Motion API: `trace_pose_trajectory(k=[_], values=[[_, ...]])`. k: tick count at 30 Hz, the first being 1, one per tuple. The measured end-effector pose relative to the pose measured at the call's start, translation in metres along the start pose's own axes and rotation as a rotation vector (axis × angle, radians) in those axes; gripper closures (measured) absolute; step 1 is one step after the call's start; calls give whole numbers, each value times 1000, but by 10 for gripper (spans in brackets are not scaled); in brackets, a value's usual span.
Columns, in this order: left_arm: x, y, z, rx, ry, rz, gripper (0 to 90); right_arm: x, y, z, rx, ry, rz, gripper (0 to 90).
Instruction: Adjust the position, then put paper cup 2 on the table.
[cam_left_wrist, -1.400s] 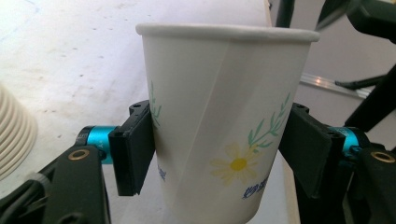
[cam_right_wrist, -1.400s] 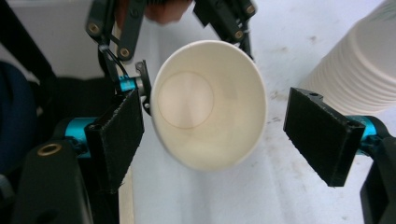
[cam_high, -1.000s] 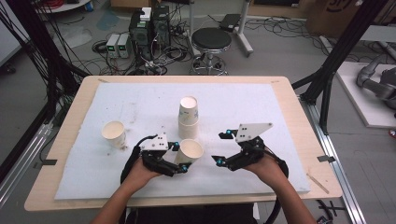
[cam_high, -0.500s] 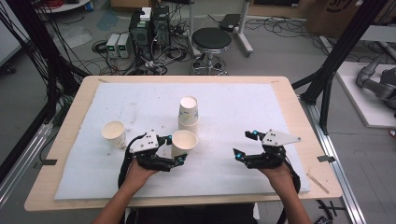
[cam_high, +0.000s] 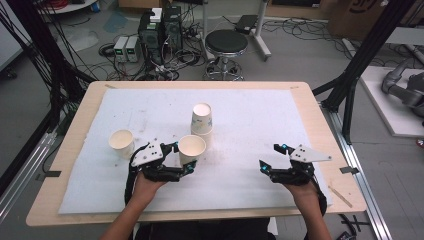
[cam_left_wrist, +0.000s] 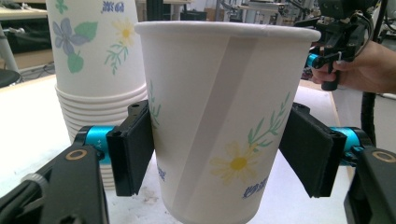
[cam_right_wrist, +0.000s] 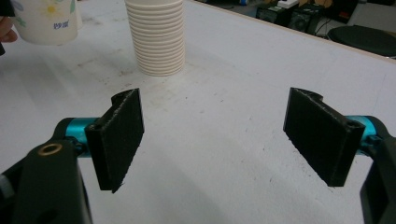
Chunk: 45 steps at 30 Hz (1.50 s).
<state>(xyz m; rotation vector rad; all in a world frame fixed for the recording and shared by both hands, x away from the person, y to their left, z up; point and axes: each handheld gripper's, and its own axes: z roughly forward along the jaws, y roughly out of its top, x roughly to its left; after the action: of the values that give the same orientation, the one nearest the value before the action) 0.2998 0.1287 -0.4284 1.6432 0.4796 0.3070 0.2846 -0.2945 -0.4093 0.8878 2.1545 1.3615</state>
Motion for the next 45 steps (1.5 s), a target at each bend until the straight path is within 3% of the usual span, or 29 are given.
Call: trace_pose_trajectory(k=[12, 22, 29, 33, 40, 45], values=[[-3, 1, 3, -14, 4, 5, 299, 3, 0, 3, 1, 16, -11, 208], [-6, -4, 13, 11, -20, 19, 299, 6, 0, 6, 14, 26, -24, 208], [-12, -6, 35, 51, -50, 53, 299, 4, 1, 3, 0, 9, -22, 208], [-13, -10, 52, 74, -58, 36, 299, 4, 1, 2, 4, 9, -22, 208], [-12, -16, 70, 151, -36, 9, 301, 6, 0, 2, 5, 21, -26, 208], [-13, -17, 76, 216, -9, 23, 305, 6, 0, 2, 7, 22, -24, 208]])
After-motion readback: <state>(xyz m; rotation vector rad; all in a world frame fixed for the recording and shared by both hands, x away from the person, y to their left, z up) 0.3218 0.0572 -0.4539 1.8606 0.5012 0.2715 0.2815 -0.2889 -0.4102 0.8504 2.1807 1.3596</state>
